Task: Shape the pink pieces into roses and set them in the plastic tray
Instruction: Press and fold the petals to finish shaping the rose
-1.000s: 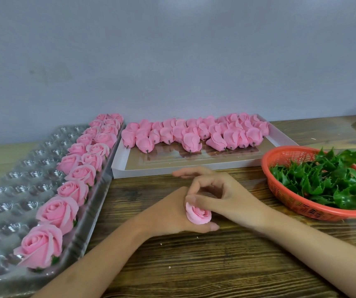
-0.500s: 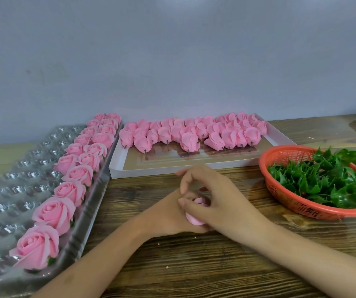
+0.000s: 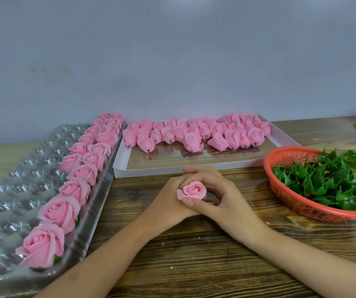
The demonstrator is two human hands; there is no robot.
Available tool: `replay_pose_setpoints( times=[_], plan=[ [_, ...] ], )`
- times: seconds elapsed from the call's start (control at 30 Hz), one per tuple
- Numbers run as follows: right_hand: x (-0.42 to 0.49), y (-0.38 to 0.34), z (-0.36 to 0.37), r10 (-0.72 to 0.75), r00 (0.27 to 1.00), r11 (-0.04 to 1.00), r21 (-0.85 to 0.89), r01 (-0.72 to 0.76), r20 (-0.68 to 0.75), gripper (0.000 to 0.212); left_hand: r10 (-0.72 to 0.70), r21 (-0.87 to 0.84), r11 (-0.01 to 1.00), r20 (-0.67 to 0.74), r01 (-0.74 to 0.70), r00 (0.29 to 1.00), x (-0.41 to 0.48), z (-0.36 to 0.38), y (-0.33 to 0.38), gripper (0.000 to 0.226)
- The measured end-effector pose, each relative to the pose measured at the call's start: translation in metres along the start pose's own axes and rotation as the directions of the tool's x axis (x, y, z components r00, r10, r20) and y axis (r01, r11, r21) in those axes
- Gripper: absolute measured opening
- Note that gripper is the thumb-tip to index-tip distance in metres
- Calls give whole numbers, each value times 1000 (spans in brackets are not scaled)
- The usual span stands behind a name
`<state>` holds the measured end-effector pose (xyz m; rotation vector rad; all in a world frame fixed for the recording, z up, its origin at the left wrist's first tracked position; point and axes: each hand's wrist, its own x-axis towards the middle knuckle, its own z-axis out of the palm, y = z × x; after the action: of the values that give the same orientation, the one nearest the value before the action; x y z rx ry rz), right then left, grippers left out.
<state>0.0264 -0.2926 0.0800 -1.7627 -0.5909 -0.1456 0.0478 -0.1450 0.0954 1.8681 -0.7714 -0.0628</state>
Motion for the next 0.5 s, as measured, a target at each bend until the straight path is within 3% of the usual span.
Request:
replay_pose_setpoints(
  times=[0.17,0.27,0.4,0.5],
  plan=[
    [5,-2,-14,4,981,1000,-10,-2,194,21,-26,-42,999,65,29,998,-1,-5,-1,35],
    [5,-2,-16,30,973,999,28,-37,228,26,-28,-23,999,117,31,993,-1,-5,3,39],
    [3,-4,-10,52,993,985,161,-70,109,41,-78,126,990,74,68,994,-1,2,0,12],
    [1,-2,-5,66,997,958,281,-52,-39,28,-180,128,974,-79,189,981,1,3,0,38]
  ],
)
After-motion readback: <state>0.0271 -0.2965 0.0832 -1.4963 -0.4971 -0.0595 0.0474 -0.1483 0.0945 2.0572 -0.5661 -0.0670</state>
